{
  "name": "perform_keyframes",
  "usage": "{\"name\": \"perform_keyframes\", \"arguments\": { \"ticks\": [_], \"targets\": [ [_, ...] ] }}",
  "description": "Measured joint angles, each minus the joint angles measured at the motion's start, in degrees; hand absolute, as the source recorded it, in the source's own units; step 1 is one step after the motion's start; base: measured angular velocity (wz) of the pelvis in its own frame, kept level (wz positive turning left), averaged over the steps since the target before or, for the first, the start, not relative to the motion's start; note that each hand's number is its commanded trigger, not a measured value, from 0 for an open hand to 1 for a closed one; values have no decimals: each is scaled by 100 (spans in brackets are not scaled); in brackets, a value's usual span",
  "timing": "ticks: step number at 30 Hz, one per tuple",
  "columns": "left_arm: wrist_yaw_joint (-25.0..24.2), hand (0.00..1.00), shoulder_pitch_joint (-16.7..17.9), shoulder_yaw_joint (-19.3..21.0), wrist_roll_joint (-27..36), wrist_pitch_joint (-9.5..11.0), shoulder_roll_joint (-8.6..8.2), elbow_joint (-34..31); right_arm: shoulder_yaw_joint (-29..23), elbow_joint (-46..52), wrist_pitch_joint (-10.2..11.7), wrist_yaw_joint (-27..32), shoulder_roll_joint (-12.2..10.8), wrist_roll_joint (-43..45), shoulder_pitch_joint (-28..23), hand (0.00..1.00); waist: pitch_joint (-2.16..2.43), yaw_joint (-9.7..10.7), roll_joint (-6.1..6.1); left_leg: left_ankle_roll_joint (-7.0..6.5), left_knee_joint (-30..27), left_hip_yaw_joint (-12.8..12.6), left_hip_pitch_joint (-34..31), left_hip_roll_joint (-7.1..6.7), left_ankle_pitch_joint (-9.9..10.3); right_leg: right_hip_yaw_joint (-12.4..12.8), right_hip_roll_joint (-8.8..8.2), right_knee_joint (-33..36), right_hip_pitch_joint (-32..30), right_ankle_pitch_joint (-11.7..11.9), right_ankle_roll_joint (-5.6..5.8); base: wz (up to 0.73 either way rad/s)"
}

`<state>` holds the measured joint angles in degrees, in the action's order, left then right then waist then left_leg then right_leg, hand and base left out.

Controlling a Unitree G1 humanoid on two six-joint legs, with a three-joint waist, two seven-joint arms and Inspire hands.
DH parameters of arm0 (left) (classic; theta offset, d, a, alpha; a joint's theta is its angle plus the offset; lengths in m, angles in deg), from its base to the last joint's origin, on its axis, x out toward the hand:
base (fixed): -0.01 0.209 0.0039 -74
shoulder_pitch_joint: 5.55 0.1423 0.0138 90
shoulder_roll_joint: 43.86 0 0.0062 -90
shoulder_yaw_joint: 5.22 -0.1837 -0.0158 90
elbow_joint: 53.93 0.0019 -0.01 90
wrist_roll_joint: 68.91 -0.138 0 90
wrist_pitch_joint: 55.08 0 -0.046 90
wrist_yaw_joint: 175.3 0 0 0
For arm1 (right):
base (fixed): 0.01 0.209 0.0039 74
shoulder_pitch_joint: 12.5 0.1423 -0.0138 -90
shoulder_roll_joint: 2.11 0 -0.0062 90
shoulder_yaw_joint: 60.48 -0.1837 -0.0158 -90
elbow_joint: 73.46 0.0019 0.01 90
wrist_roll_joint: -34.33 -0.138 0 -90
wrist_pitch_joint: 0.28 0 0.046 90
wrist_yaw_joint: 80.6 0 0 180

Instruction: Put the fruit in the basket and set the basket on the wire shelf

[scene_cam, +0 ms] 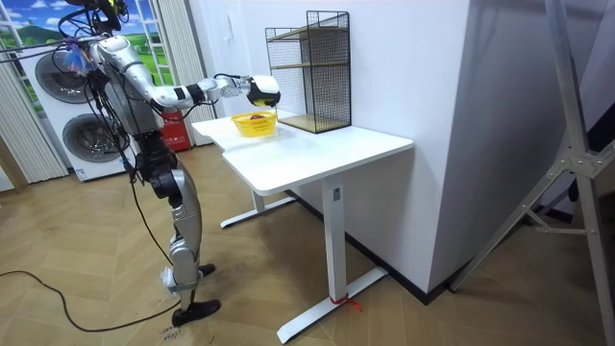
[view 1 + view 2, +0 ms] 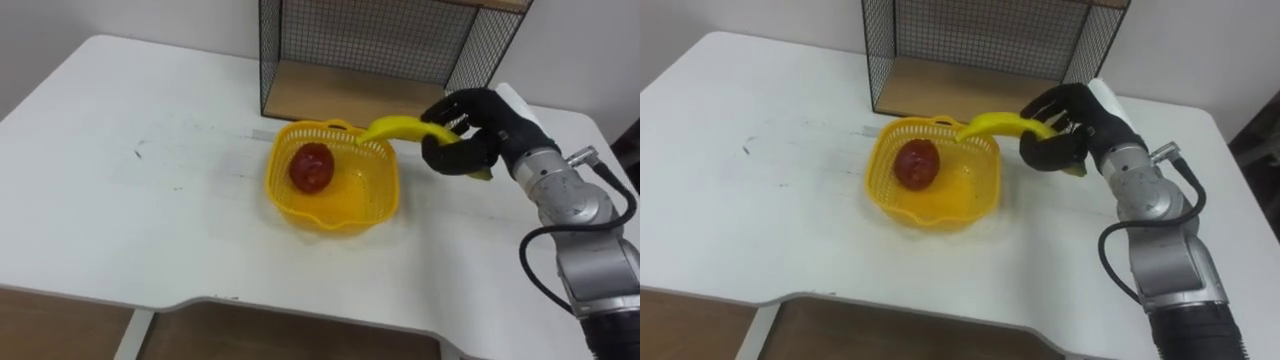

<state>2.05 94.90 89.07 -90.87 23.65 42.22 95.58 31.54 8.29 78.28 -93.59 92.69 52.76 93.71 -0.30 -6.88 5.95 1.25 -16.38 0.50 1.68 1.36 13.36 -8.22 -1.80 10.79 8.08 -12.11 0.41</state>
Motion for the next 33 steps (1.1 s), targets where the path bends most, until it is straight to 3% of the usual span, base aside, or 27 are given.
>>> {"name": "perform_keyframes", "arguments": {
  "ticks": [15, 33],
  "targets": [
    [66, 0, -12, -67, 3, -1, -18, 9, 232, 116, -5, -92, -6, 614, 0, 100, -3, -43, 1, 0, -6, 4, -42, 0, 1, -20, 0, 6, -9, 0, 0, 0],
    [362, 0, -95, -234, -10, 51, -39, -49, 575, 249, 3, -295, -106, 1017, 18, 100, -8, -298, 53, 0, 81, 1, -101, -2, -17, -22, 0, -8, -130, 0, 0, 0]
  ]
}}
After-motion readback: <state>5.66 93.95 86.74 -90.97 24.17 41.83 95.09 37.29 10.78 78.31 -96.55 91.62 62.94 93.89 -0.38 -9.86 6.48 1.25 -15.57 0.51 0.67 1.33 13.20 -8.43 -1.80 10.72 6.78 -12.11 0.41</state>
